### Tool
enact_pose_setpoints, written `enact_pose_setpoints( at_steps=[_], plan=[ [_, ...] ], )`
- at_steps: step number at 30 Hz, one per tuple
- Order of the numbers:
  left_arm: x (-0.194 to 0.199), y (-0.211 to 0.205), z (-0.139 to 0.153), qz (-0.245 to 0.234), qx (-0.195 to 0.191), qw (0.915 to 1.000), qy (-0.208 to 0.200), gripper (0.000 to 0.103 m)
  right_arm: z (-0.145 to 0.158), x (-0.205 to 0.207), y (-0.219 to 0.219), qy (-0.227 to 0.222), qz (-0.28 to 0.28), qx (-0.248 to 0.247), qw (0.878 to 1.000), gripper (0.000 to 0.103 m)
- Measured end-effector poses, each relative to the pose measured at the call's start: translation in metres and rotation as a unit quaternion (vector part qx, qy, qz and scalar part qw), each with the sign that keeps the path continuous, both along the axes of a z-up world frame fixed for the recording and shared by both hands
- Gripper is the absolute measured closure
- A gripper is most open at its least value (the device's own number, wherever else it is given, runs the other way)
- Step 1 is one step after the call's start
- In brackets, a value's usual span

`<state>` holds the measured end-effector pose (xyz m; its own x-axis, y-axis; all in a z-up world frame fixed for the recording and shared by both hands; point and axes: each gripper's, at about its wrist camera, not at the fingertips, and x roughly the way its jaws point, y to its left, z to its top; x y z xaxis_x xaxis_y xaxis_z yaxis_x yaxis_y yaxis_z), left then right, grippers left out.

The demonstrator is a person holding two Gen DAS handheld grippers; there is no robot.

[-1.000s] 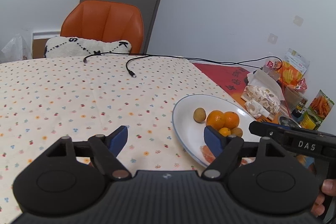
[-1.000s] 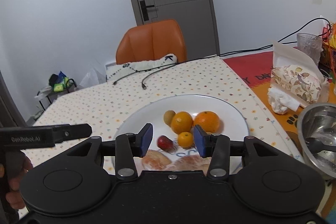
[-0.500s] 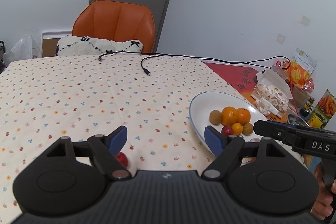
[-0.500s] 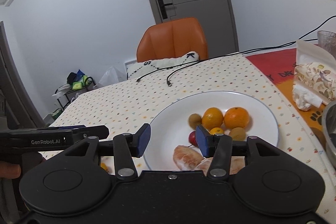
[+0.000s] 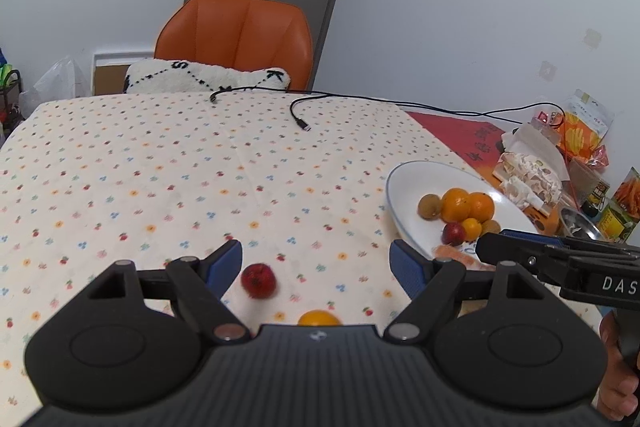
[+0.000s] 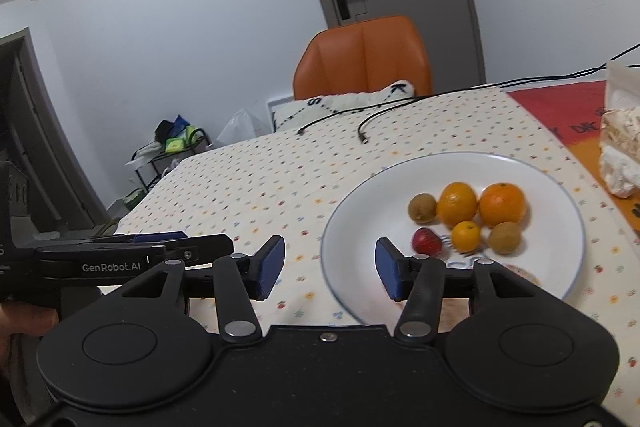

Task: Organize fruits
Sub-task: 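Withdraw both tools toward the red plum and the kumquat on the table, then grasp the yellow kumquat with the right tool while the left tool grasps the red plum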

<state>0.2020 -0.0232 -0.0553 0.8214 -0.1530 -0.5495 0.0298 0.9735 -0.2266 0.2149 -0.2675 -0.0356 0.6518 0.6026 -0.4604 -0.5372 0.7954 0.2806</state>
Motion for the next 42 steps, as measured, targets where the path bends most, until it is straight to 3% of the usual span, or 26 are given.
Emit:
enact_pose_setpoints(
  at_steps=[12, 26, 40, 42],
  plan=[
    [-0.003, 0.011, -0.018, 0.016, 0.007, 0.9997, 0.017, 0.025, -0.007, -0.003, 0.012, 0.012, 0.02, -0.004, 1.0, 0.052],
    [-0.011, 0.034, -0.025, 0.027, -0.003, 0.9993, 0.025, 0.047, -0.018, -0.006, 0.05, 0.023, 0.073, -0.017, 0.997, 0.052],
    [-0.018, 0.052, -0.026, 0.039, -0.001, 0.9988, 0.029, 0.047, -0.038, -0.003, 0.087, 0.042, 0.104, -0.035, 0.993, 0.053],
    [-0.018, 0.052, -0.026, 0.04, -0.001, 0.9988, 0.029, 0.047, -0.041, -0.002, 0.092, 0.043, 0.108, -0.039, 0.992, 0.057]
  ],
)
